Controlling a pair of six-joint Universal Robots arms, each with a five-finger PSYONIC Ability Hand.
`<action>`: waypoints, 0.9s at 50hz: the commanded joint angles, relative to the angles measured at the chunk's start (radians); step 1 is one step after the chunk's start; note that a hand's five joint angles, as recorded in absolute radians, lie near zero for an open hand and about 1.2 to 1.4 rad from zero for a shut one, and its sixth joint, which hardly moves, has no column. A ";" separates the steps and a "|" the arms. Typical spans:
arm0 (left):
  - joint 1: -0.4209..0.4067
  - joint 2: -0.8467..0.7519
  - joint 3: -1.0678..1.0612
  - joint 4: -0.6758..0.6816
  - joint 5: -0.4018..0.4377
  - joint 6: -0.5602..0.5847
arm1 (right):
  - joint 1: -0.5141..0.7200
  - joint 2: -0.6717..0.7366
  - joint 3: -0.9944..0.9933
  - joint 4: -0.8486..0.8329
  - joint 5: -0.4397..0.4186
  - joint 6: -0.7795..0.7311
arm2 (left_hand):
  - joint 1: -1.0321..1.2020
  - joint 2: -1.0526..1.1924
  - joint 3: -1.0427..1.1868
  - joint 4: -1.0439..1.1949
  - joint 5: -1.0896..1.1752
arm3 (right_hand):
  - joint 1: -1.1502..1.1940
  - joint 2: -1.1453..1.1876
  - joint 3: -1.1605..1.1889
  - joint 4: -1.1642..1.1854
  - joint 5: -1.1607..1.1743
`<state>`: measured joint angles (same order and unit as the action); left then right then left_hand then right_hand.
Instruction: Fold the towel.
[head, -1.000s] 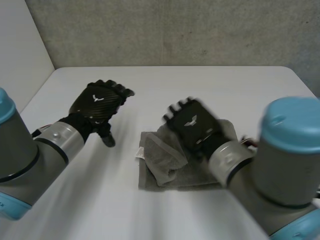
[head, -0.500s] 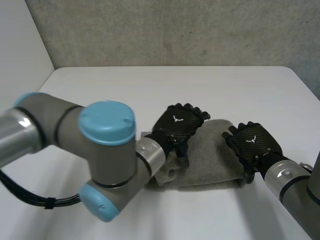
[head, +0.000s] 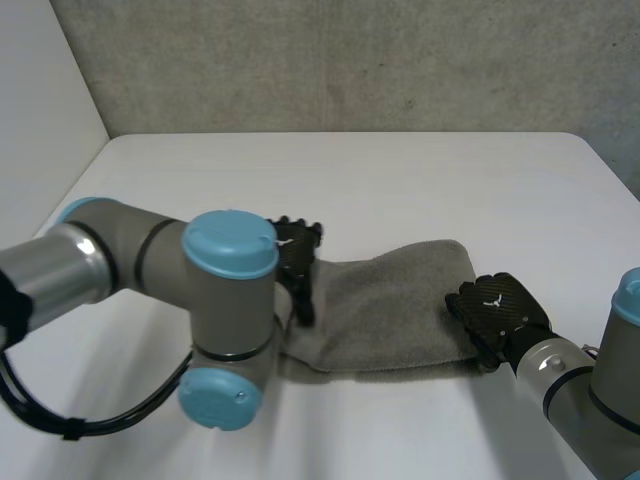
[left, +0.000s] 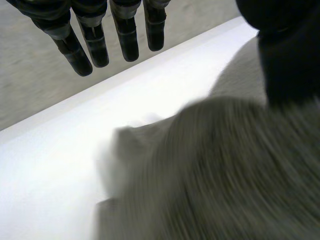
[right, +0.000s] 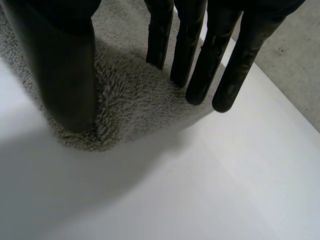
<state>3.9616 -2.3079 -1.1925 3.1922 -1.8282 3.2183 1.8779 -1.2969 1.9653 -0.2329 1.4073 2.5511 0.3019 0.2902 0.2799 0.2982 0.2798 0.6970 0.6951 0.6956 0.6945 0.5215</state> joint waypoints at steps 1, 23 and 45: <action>0.037 0.105 -0.171 0.055 -0.019 0.002 | 0.001 0.031 0.000 -0.028 0.009 0.008 | -0.050 -0.038 -0.028 -0.046 -0.203 | 0.116 0.118 0.117 0.118 0.117; -0.009 0.205 -0.285 0.051 -0.014 -0.009 | 0.021 -0.039 -0.048 0.024 0.078 -0.167 | -0.065 -0.053 -0.043 -0.061 -0.217 | 0.699 0.701 0.701 0.702 0.700; 0.312 0.515 -0.443 0.063 0.064 -0.055 | 0.642 0.267 -0.540 0.127 0.085 -0.423 | -0.088 -0.077 -0.066 -0.085 -0.241 | 0.699 0.701 0.701 0.702 0.700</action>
<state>4.1820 -1.8288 -1.6081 3.2563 -1.8298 3.1913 2.3528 -1.2423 1.5698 -0.1596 1.5147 2.2244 0.2979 0.2879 0.2764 0.2980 0.2587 1.2799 1.2714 1.3367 1.3364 1.1351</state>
